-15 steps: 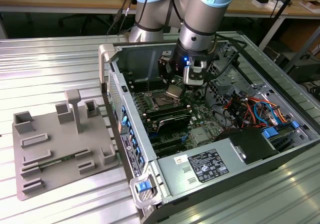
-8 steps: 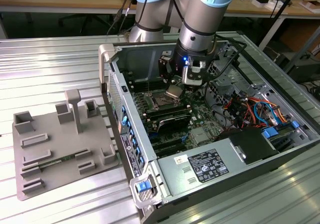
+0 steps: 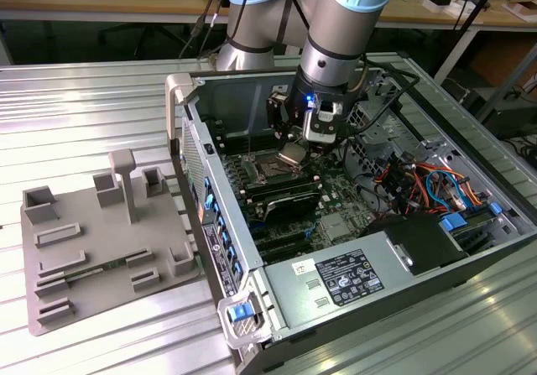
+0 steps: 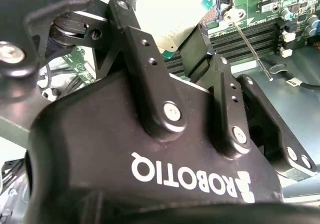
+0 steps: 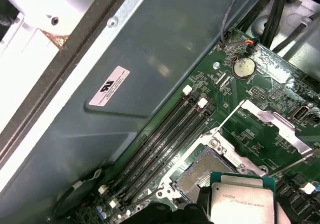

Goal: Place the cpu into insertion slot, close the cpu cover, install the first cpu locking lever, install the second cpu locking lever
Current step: 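Place the cpu into insertion slot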

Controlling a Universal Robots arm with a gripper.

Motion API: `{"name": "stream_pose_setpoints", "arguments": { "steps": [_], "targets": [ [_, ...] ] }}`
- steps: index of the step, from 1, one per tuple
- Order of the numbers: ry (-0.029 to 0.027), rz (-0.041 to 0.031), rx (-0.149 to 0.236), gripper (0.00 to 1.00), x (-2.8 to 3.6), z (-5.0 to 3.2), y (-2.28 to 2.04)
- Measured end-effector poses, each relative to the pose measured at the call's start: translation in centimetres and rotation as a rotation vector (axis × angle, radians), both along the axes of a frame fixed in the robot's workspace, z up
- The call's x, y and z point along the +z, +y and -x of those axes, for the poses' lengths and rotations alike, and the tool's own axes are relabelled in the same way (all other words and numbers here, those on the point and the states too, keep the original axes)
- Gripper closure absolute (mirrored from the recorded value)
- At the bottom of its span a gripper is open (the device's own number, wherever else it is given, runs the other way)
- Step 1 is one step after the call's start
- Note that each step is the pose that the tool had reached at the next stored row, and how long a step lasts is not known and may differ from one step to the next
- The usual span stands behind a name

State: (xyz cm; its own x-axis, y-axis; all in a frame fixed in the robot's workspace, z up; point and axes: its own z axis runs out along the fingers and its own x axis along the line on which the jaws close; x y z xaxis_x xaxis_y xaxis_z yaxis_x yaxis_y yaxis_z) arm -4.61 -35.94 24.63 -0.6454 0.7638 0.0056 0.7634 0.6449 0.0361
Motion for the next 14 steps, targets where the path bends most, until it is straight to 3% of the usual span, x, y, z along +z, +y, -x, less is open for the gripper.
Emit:
{"name": "stream_pose_setpoints", "arguments": {
  "steps": [14],
  "targets": [
    [0.0000,0.0084,-0.113,0.45,-0.07,0.00,0.00]
  ]
}}
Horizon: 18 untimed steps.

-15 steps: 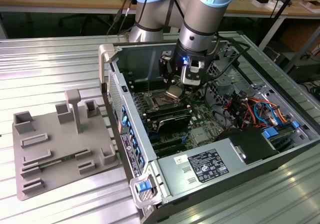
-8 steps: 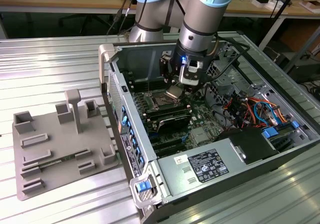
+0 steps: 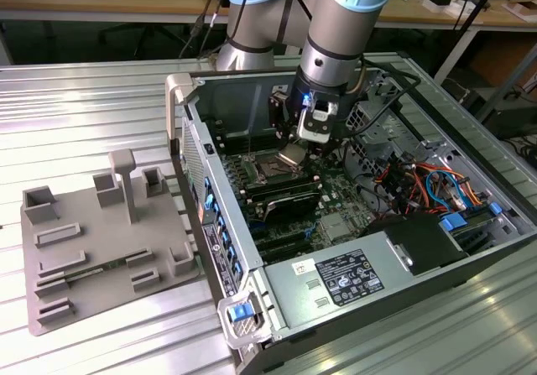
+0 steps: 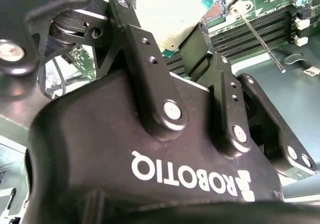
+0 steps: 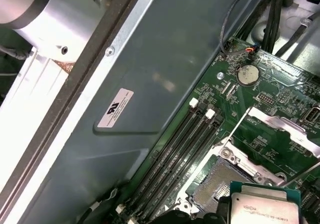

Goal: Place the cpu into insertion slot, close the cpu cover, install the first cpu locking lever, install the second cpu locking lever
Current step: 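Place the cpu into insertion slot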

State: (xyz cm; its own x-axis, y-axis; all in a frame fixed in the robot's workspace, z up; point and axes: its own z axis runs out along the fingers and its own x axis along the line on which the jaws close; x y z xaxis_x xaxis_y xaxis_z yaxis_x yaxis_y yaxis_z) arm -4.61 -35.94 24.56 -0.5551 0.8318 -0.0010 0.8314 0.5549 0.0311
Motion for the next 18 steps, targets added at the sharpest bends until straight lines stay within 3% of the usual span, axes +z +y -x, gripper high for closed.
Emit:
{"name": "stream_pose_setpoints", "arguments": {
  "steps": [18],
  "targets": [
    [0.0000,0.0056,-0.124,0.45,-0.07,0.00,0.00]
  ]
}}
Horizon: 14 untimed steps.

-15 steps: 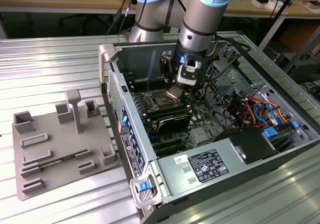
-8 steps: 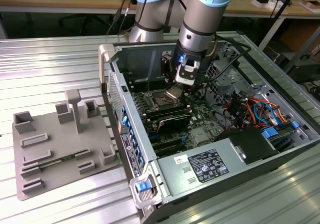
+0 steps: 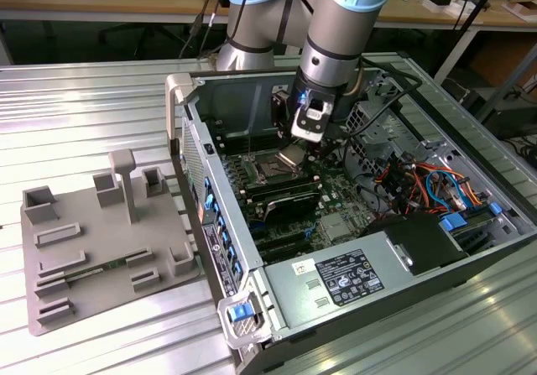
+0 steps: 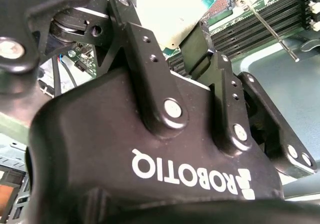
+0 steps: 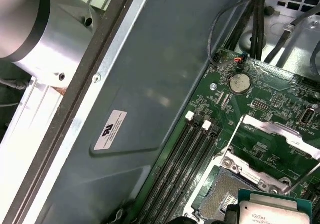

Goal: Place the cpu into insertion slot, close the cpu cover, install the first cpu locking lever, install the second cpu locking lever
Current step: 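Place the cpu into insertion slot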

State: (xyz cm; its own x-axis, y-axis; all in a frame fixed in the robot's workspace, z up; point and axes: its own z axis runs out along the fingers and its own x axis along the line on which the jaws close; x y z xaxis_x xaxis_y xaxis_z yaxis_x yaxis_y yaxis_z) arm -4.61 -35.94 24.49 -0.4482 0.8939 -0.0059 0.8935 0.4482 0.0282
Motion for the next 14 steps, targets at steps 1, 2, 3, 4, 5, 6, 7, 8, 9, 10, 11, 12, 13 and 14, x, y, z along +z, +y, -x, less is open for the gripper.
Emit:
{"name": "stream_pose_setpoints", "arguments": {
  "steps": [1,2,3,4,5,6,7,8,9,10,11,12,13,14],
  "targets": [
    [0.0000,0.0002,-0.004,0.45,0.00,0.00,0.00],
    [0.0000,0.0005,-0.013,0.45,-0.01,0.00,0.00],
    [0.0000,0.0007,-0.018,0.45,-0.01,0.00,0.00],
    [0.0000,0.0009,-0.023,0.45,-0.02,0.00,0.00],
    [0.0000,0.0011,-0.028,0.45,-0.02,0.00,0.00],
    [0.0000,0.0014,-0.033,0.45,-0.02,0.00,0.00],
    [0.0000,0.0017,-0.038,0.45,-0.03,0.00,0.00],
    [0.0000,0.0020,-0.043,0.45,-0.03,0.00,0.00],
    [0.0000,0.0023,-0.049,0.45,-0.03,0.00,0.00],
    [0.0000,0.0026,-0.053,0.45,-0.04,0.00,0.00],
    [0.0000,0.0029,-0.058,0.45,-0.04,0.00,0.00],
    [0.0000,0.0032,-0.063,0.45,-0.04,0.00,0.00],
    [0.0000,0.0036,-0.070,0.45,-0.05,0.00,0.00],
    [0.0000,0.0039,-0.075,0.45,-0.05,0.00,0.00]
  ]
}}
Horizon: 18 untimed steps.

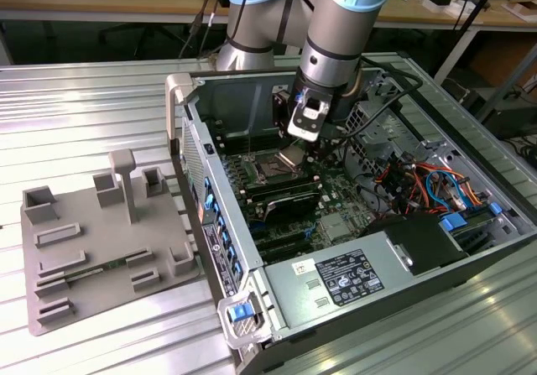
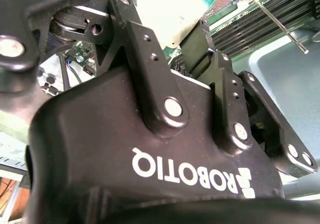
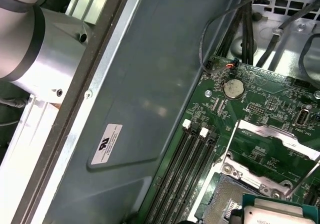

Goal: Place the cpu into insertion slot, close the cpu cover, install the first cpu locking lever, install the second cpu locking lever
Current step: 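Place the cpu into insertion slot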

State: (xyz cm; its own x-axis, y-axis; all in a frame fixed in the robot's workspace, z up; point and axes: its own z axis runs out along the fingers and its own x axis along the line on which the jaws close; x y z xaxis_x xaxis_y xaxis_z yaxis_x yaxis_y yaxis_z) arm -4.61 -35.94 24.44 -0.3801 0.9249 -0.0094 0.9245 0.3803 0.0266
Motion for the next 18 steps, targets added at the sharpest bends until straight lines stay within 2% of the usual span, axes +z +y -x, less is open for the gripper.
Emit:
{"name": "stream_pose_setpoints", "arguments": {
  "steps": [10,16,18],
  "targets": [
    [0.0000,0.0018,-0.067,0.45,-0.05,0.00,0.00],
    [0.0000,0.0040,-0.127,0.45,-0.08,0.00,0.01],
    [0.0001,0.0042,-0.163,0.45,-0.09,0.00,0.03]
  ]
}}
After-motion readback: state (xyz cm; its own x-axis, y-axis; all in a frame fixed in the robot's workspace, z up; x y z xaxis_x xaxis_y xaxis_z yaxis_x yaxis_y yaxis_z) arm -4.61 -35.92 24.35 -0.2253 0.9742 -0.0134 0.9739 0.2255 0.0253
